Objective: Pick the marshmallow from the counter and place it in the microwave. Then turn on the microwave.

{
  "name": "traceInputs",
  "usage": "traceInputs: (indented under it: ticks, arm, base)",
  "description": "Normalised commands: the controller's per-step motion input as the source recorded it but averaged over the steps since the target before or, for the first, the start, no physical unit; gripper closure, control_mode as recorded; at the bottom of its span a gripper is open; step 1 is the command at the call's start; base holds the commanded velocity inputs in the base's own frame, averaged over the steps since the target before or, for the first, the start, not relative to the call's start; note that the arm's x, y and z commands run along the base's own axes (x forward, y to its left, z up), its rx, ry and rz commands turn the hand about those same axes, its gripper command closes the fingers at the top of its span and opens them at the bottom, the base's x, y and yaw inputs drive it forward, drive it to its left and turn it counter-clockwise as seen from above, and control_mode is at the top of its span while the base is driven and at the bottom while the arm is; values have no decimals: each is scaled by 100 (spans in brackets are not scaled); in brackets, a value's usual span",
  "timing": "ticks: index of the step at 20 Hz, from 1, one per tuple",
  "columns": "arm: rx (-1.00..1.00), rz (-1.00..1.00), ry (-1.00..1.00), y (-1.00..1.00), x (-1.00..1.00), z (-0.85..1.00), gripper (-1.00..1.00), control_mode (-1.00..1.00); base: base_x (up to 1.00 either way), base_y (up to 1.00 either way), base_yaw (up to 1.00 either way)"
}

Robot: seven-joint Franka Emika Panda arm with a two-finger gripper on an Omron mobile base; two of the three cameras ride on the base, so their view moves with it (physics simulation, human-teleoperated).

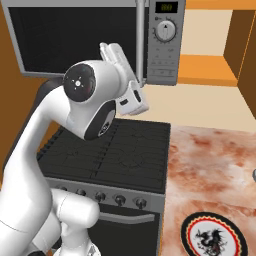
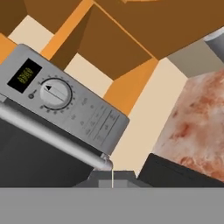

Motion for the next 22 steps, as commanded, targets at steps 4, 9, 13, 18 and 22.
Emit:
traceInputs:
  ticks: [4, 9, 13, 18, 22]
  arm:
    - [9, -6, -4, -1, 0, -1, 100, -100]
    - [13, -5, -6, -7, 0, -4, 100, -100]
    - [13, -3, -5, -4, 0, -3, 100, -100]
    - [13, -1, -6, -1, 0, -3, 100, -100]
    - [13, 0, -7, 0, 0, -5, 100, -100]
  base:
    - [0, 0, 0]
    - [0, 0, 0]
    - [0, 0, 0]
    - [0, 0, 0]
    - [0, 0, 0]
